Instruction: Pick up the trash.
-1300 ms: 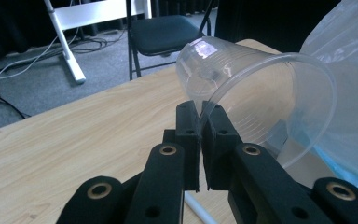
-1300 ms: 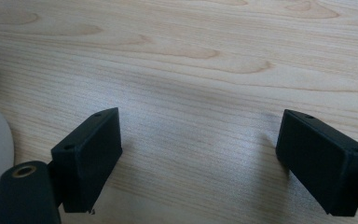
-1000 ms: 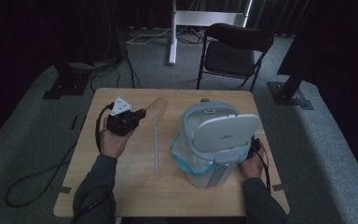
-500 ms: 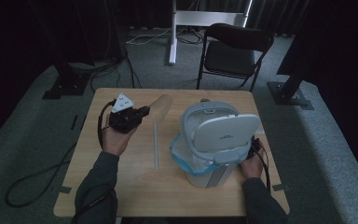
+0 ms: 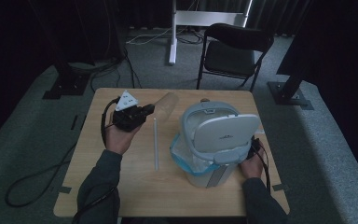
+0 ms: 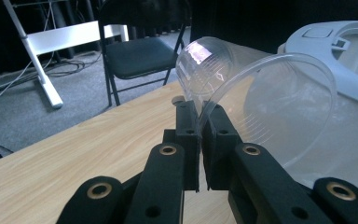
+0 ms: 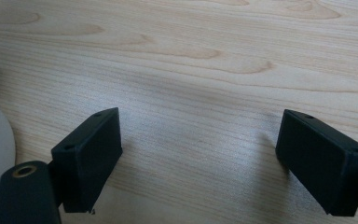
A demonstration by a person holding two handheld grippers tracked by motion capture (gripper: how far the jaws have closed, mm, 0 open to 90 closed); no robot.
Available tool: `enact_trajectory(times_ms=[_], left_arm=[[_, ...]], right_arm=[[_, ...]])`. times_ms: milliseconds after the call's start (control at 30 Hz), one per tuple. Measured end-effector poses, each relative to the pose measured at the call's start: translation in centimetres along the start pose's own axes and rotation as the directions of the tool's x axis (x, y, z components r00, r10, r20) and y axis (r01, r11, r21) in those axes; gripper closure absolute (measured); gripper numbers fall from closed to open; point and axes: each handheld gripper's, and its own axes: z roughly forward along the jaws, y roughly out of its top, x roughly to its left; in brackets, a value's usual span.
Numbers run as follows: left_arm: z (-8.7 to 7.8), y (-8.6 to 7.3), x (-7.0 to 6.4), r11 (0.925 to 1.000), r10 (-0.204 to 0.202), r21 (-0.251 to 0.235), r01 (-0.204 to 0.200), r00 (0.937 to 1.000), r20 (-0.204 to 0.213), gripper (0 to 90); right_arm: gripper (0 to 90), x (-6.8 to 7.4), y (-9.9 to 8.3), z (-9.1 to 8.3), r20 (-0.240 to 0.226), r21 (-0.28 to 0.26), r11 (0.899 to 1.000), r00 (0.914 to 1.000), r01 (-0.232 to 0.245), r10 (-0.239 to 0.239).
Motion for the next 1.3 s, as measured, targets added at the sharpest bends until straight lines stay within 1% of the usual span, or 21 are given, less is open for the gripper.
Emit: enact_trajectory(times_ms=[333, 633, 833, 1000, 1300], left_arm=[[0.0, 0.8, -0.6, 0.9998, 0.012, -0.016, -0.011, 0.9998, 0.017, 85.6], [0.2, 1.5, -1.1, 0.9993, 0.032, -0.023, -0.031, 0.9991, 0.029, 85.6], [0.2, 1.9, -1.3, 0.9989, 0.035, -0.033, -0.034, 0.9986, 0.039, 85.6], [0.2, 2.3, -1.6, 0.9984, 0.049, -0.031, -0.048, 0.9979, 0.043, 85.6], [0.2, 2.9, -1.9, 0.9975, 0.062, -0.039, -0.06, 0.9968, 0.051, 85.6]], right_arm=[[13.3, 0.0, 0.0, 0.0, 0.0, 0.0, 1.0, 1.0, 0.0, 0.0], [13.3, 0.0, 0.0, 0.0, 0.0, 0.0, 1.0, 1.0, 0.0, 0.0], [13.3, 0.0, 0.0, 0.0, 0.0, 0.0, 1.0, 1.0, 0.0, 0.0], [13.3, 0.0, 0.0, 0.0, 0.0, 0.0, 1.0, 1.0, 0.0, 0.0], [13.3, 0.0, 0.0, 0.0, 0.0, 0.0, 1.0, 1.0, 0.0, 0.0]])
